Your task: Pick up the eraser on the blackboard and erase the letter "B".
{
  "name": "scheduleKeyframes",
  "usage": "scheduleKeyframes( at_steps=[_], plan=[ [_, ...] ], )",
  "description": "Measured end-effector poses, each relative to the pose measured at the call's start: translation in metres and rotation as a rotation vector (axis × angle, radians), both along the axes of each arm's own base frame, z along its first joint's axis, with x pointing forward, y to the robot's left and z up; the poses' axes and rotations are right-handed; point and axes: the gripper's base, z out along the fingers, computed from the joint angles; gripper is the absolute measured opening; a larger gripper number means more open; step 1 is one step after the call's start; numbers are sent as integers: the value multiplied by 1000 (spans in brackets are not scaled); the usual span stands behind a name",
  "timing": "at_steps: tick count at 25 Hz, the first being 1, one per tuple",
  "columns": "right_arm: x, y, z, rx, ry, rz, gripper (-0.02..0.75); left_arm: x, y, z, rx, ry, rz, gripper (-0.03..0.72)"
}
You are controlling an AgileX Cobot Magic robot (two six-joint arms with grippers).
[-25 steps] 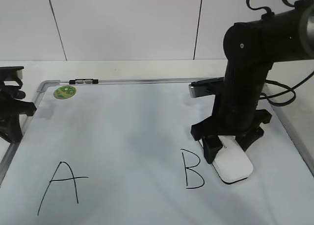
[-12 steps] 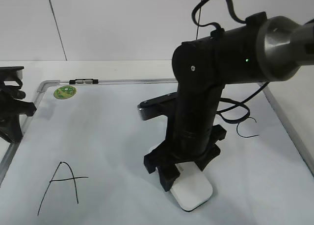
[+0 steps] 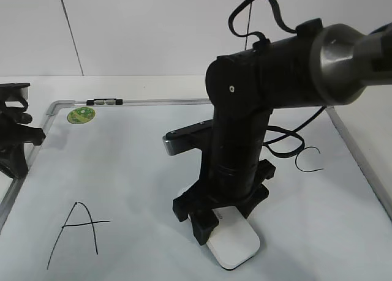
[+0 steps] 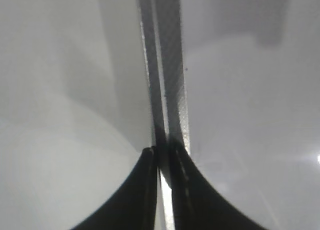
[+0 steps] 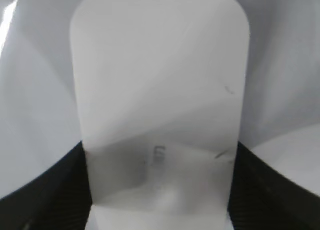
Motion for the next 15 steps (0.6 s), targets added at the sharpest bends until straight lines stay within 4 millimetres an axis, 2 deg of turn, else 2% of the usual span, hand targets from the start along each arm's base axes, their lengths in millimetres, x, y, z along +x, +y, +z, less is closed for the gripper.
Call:
scheduleKeyframes(
  at_steps=[5,11,15],
  plan=[
    [18,-20,1,32,27,-105,562,0,0,0,-2,0,1,37],
    [50,-64,1,23,8,-240,562,0,0,0,-3,0,2,37],
    [53,-71,0,-5,-9,-232,562,0,0,0,-3,0,2,37]
  ],
)
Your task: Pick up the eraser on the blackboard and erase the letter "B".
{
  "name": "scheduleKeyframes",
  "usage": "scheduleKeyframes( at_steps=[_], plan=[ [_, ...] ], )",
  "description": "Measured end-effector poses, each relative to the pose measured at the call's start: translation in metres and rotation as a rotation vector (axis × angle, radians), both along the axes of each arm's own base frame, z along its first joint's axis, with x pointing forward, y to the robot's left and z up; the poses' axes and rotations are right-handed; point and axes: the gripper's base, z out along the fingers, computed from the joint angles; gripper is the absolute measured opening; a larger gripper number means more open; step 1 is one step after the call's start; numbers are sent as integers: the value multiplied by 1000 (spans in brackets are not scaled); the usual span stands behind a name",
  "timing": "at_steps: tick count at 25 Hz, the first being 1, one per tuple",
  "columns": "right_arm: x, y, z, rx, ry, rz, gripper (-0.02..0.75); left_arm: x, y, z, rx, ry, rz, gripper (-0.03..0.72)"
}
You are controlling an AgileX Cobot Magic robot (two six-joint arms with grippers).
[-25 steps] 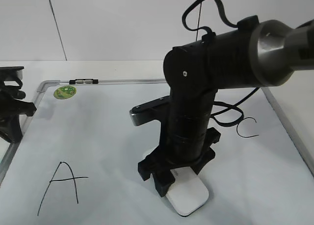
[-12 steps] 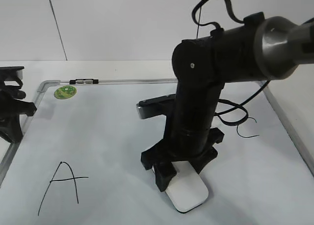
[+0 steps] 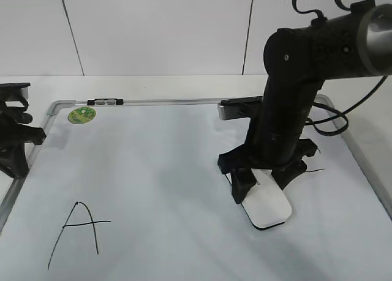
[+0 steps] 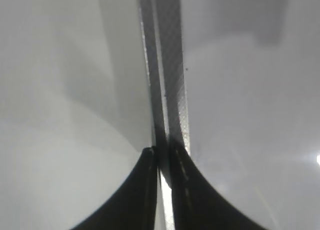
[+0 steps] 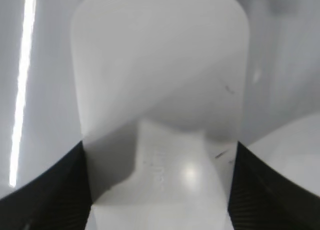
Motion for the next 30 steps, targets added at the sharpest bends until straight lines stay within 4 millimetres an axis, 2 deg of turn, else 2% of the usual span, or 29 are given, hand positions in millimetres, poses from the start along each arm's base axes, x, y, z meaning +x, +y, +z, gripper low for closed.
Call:
scheduleKeyframes(
  at_steps=[4,10,16,20,25,30],
  plan=[
    [-1,3,0,2,0,7,562,0,0,0,0,0,0,37],
    [-14,23,0,-47,-31,123,562,0,0,0,0,2,0,37],
    [-36,69,5,-24,-41,247,562,0,0,0,2,4,-2,37],
    [-43,89,8,15,-27,275,561,0,0,0,2,4,-2,37],
    [-40,94,13,22,-27,277,561,-1,0,0,2,6,-2,37],
    [-30,86,18,5,-32,245,561,-1,0,0,2,6,-2,37]
  ],
)
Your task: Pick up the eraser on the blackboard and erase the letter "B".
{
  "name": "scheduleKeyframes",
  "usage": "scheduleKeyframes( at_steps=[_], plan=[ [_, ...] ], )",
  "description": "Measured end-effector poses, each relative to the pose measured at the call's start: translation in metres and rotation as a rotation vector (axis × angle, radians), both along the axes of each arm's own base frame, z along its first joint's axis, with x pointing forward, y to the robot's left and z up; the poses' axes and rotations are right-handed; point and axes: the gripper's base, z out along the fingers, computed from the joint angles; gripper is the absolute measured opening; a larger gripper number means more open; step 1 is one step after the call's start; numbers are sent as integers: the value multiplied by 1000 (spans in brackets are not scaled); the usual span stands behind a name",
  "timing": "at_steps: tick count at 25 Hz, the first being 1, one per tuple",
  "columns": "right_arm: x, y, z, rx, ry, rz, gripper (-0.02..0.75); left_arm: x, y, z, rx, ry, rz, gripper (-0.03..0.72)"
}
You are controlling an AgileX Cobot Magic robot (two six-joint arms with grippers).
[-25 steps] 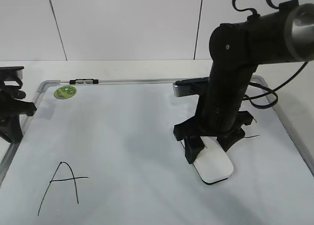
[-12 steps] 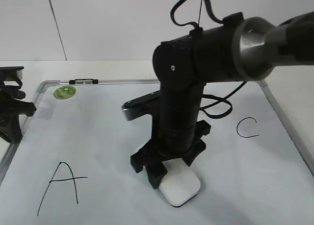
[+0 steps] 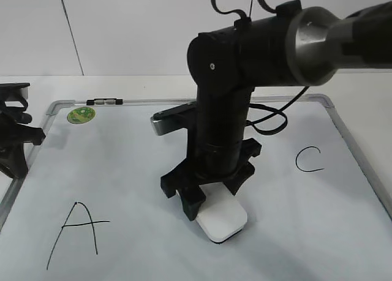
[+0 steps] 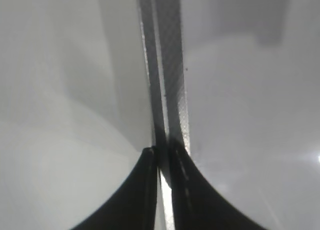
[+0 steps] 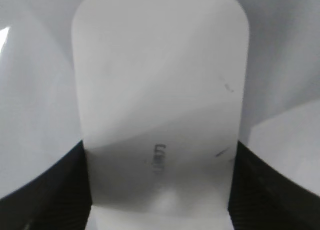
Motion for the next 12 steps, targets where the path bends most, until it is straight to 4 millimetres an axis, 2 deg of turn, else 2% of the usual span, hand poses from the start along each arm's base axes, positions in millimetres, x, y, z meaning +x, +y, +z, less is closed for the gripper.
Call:
scheduleKeyframes(
  at_steps=[5,12],
  plan=[
    [20,-28,7,-6,-5,-84,561,0,0,0,0,0,0,37],
    [53,-101,42,-8,-78,-263,561,0,0,0,0,0,0,37]
  ],
)
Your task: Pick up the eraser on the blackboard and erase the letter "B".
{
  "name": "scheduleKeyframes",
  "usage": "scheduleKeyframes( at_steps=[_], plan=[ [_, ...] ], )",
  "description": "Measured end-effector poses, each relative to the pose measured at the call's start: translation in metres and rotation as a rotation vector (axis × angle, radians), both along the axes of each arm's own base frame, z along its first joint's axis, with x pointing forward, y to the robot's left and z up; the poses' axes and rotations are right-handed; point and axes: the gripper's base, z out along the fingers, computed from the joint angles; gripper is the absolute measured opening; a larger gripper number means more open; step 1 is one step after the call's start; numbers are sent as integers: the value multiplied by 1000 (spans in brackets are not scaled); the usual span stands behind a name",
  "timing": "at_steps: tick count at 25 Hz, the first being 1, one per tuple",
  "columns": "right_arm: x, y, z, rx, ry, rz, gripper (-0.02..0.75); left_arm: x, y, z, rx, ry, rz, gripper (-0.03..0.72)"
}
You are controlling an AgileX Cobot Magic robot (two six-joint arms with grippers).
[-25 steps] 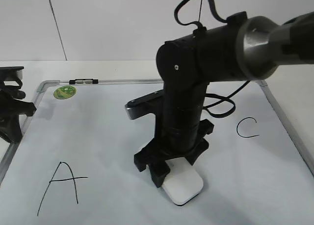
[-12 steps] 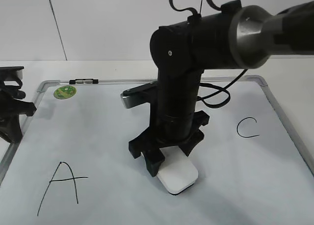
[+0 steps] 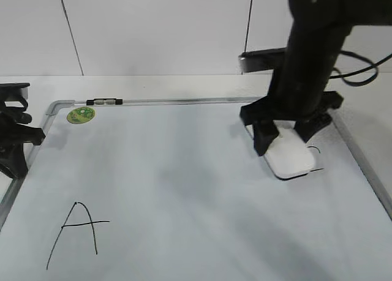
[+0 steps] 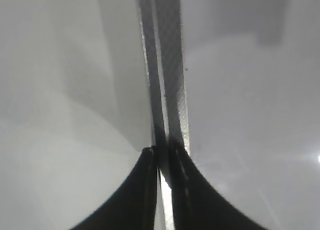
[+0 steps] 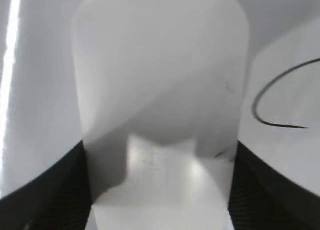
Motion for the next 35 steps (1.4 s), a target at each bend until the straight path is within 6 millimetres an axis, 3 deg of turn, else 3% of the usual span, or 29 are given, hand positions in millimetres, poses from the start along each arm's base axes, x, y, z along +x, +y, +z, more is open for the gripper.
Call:
scheduleKeyframes(
  at_steps=[6,12,17,22,28,35],
  plan=[
    [17,-68,24,-16,-68,-163,561,0,0,0,0,0,0,37],
    [22,-111,28,-26,-50,-279,561,0,0,0,0,0,0,37],
    [22,-118,25,-38,-40,-294,561,0,0,0,0,0,0,37],
    [14,-118,6,-42,-3,-295,561,0,0,0,0,0,0,37],
    [13,-120,-3,-40,-13,-286,561,0,0,0,0,0,0,37],
    [13,-137,-6,-37,-6,-302,561,0,0,0,0,0,0,37]
  ],
)
